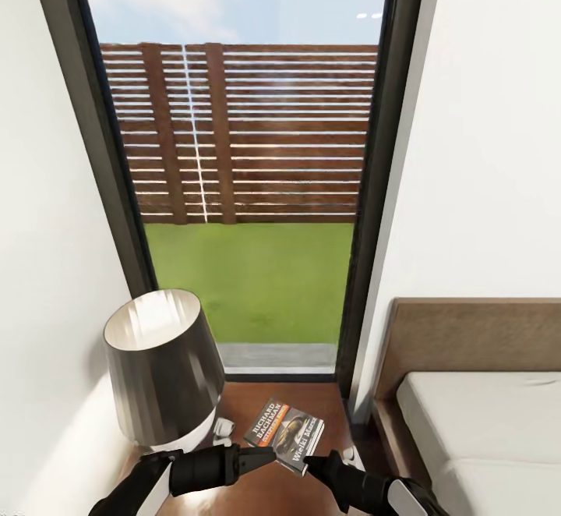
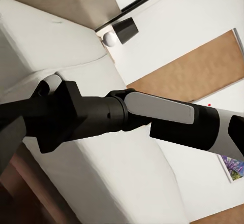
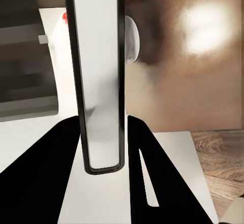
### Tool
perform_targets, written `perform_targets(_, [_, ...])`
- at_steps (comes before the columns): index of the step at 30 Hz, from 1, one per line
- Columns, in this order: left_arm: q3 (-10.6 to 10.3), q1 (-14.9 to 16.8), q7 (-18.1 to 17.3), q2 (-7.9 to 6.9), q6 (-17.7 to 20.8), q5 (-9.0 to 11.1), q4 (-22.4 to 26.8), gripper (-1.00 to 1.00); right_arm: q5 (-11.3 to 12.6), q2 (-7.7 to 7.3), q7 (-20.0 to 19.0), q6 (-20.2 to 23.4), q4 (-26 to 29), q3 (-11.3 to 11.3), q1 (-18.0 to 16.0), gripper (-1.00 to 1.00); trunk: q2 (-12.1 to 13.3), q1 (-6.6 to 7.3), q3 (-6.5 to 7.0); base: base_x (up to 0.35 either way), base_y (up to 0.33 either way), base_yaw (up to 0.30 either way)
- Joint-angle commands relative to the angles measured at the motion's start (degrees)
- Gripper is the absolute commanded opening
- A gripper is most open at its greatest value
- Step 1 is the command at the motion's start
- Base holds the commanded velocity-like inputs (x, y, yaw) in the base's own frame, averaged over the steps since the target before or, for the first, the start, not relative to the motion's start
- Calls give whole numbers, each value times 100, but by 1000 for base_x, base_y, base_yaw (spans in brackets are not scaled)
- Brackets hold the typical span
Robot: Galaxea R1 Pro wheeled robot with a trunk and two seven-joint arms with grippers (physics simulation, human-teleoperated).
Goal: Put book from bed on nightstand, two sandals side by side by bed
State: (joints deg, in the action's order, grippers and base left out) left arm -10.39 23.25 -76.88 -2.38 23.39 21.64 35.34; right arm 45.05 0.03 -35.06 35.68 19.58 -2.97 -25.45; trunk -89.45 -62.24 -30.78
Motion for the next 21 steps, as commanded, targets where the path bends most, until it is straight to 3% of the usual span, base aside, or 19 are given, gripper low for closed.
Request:
perform_targets(1, [-34,4,-2,-8,60,51,0,100,56,-3,8,24,2,-28,-3,-100,-45,-22,-24,0,0,0])
perform_targets(21, [-34,4,-2,-8,60,51,-1,100,56,-3,8,18,2,-28,-3,-100,-847,-461,-383,0,0,0])
